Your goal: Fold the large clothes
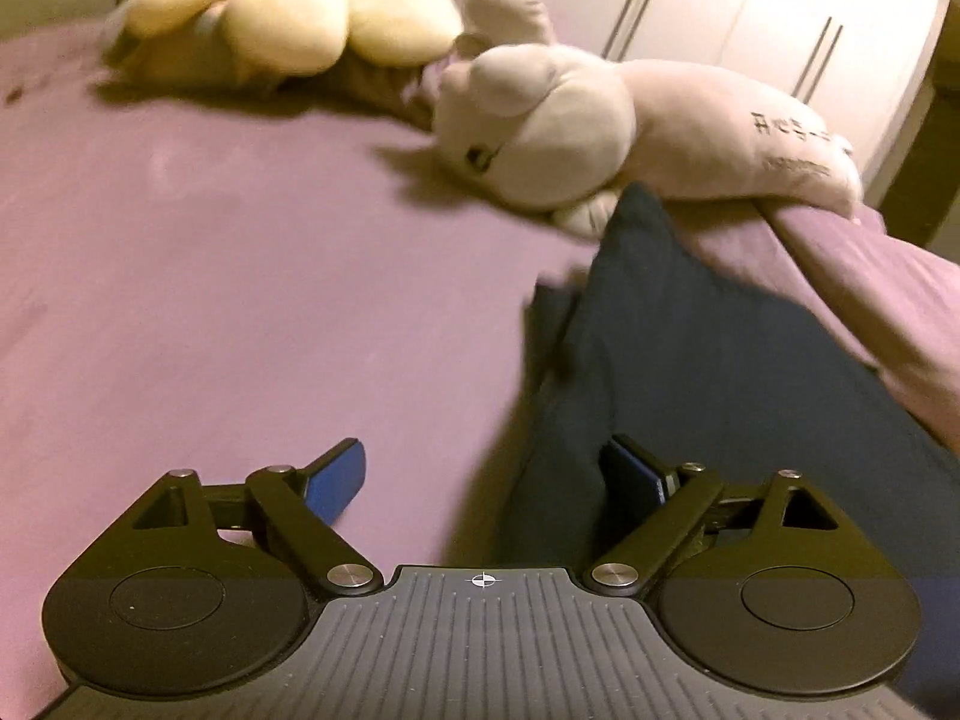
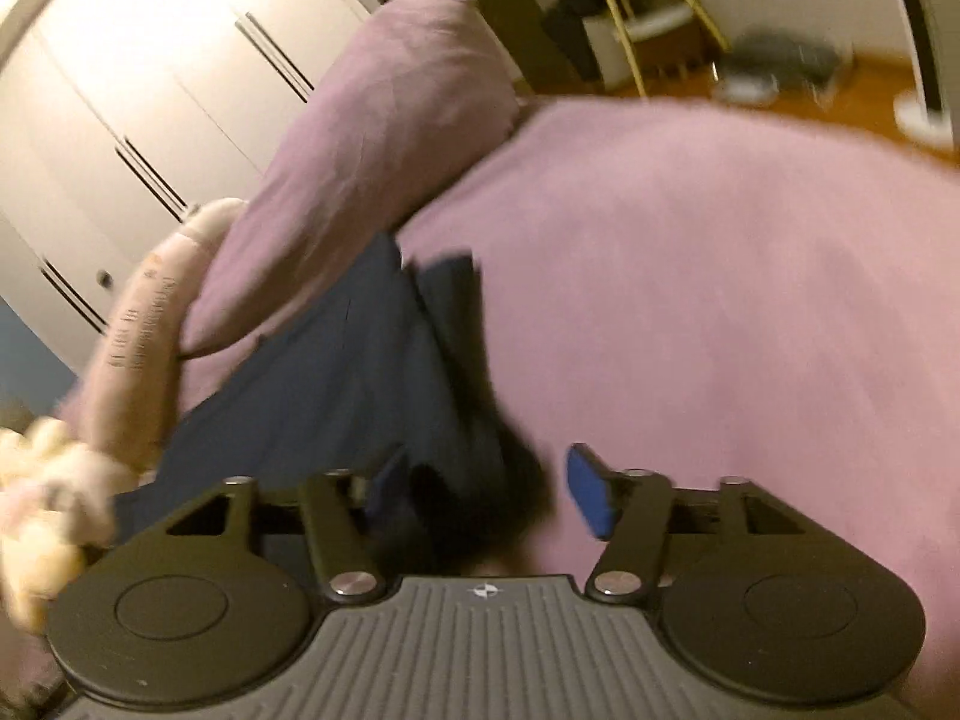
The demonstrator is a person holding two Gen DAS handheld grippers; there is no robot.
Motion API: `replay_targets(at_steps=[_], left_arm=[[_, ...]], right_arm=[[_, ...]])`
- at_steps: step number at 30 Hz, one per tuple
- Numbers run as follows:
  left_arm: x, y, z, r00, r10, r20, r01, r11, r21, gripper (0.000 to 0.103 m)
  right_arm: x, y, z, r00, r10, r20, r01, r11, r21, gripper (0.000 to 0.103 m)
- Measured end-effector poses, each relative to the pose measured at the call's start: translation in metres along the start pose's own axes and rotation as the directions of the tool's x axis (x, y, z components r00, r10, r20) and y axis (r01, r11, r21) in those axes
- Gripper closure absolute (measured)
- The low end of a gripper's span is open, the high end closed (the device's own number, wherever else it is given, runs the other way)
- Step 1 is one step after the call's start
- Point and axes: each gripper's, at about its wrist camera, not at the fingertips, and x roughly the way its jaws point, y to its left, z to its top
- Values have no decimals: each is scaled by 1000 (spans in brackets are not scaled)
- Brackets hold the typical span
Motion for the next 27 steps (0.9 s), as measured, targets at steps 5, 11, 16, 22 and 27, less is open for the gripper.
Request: replay_targets(at_steps=[5,11,16,22,27], left_arm=[[-40,17,-19,978,-164,-125,154,984,-84,13],[-20,3,-16,952,-268,-151,233,948,-216,13],[10,6,-14,948,-272,-162,199,910,-365,20],[19,-1,-6,951,-249,-183,182,931,-317,55],[-12,-11,13,950,-283,-134,247,940,-236,70]], right_arm=[[-1,-21,-20,979,198,-54,-177,948,265,31],[30,-23,-13,976,216,-7,-192,882,430,32],[50,-22,-6,976,218,-2,-185,831,524,47],[63,-11,3,985,165,-49,-125,880,459,73],[31,23,14,992,120,-42,-105,958,267,81]])
